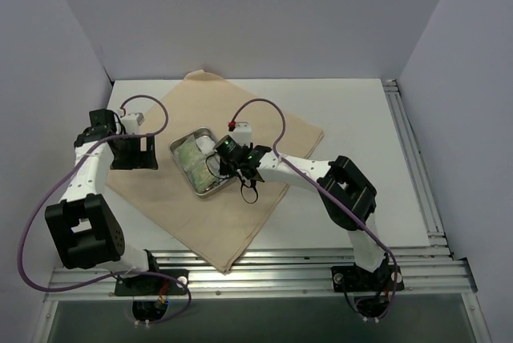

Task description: Prepare the surgical pack

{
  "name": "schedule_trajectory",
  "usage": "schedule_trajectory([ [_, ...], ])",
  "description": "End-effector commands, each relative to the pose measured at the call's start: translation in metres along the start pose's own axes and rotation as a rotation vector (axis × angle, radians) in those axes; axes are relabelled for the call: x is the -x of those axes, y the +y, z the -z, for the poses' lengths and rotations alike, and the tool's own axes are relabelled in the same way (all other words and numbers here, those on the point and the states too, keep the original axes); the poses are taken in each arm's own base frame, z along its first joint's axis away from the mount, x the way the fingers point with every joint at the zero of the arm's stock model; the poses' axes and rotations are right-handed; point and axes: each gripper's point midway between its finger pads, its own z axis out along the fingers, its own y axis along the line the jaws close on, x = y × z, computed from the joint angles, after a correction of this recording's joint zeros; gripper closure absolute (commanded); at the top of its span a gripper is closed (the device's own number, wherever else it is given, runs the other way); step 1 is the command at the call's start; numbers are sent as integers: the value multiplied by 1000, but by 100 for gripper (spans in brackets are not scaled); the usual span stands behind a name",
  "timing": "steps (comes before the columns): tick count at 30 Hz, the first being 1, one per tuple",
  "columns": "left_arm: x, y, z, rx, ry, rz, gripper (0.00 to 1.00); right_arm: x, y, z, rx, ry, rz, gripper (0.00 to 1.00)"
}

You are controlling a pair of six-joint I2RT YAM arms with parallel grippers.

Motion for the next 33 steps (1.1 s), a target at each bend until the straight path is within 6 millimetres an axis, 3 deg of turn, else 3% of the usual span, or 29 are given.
schedule_trajectory([
  [1, 11, 6, 11, 26, -69, -31, 6, 5, -16, -3, -96, -52, -59, 55],
  [7, 11, 5, 11, 21, -73, -32, 6, -5, -17, -4, -102, -29, -44, 62],
  [12, 11, 6, 11, 22, -71, -30, 6, -15, -15, -11, -81, -4, -70, 79],
  [23, 11, 7, 10, 17, -74, -27, 6, -27, -17, -17, -85, 29, -75, 79],
  [28, 11, 7, 10, 19, -72, -28, 6, -11, -22, -21, -88, 5, -9, 99],
  [30, 11, 8, 11, 22, -72, -28, 6, 0, -20, -22, -70, 1, 27, 100],
  [33, 11, 10, 12, 30, -71, -32, 6, 7, -34, -32, -76, 34, 123, 100],
])
